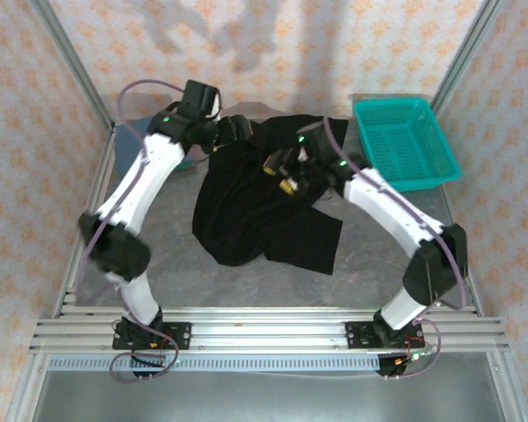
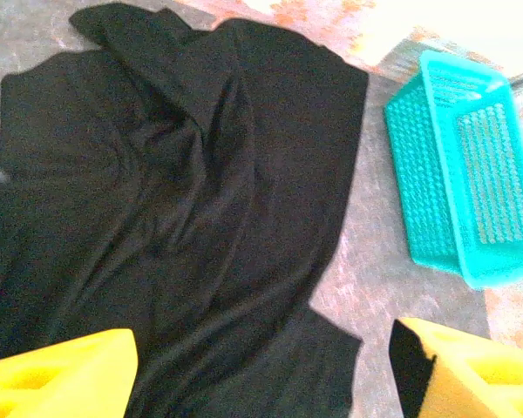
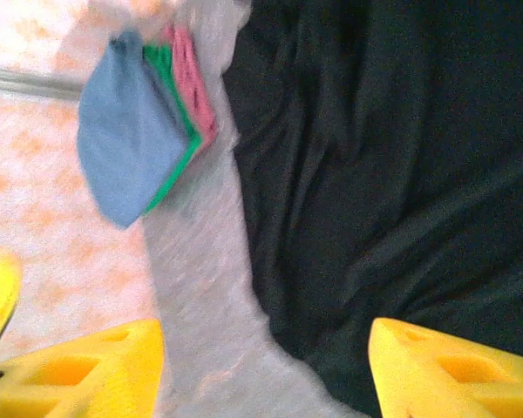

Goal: Fold and stack the t-shirts

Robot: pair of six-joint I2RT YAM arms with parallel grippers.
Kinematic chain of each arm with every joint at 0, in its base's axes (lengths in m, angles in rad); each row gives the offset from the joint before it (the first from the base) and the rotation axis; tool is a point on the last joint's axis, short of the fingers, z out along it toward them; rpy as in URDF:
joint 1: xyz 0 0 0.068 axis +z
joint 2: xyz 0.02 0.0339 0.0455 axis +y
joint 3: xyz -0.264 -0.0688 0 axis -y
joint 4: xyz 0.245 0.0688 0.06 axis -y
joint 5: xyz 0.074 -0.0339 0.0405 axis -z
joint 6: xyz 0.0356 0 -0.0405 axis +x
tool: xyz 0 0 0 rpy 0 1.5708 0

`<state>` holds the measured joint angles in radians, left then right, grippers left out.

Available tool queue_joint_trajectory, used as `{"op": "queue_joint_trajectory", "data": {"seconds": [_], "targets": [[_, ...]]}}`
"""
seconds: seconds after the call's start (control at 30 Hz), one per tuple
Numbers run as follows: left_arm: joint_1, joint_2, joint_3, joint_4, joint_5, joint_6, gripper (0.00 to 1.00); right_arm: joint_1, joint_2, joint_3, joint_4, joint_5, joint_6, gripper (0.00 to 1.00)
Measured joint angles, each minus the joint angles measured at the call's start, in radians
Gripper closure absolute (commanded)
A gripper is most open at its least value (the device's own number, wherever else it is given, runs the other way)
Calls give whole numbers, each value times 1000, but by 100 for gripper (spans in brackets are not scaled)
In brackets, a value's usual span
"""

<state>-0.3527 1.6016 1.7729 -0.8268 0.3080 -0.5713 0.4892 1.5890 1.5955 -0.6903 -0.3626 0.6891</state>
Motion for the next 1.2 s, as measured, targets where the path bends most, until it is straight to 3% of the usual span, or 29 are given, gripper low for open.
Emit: {"op": "queue_joint_trajectory", "data": {"seconds": [0.17, 0.3, 0.43, 0.6, 0.83, 1.0, 1.2], "targets": [[-105, -199, -398, 84, -41, -119, 33, -106, 187, 110, -113, 176, -263, 43], [-182, -152, -626, 130, -72, -220, 45, -155, 397, 137, -120, 223, -360, 50], [-217, -124, -730, 161, -102, -299, 55, -172, 575, 256, -122, 228, -410, 55], [-206, -80, -734, 205, -160, -346, 62, -171, 674, 378, -95, 228, -429, 56], [-123, 182, -691, 213, -169, -345, 67, -174, 788, 456, -84, 235, -429, 60], [-44, 282, -543, 165, -209, -279, 69, -180, 773, 367, -56, 253, -424, 65], [35, 464, -274, 60, -274, -150, 71, -188, 606, 85, 2, 253, -353, 68]]}}
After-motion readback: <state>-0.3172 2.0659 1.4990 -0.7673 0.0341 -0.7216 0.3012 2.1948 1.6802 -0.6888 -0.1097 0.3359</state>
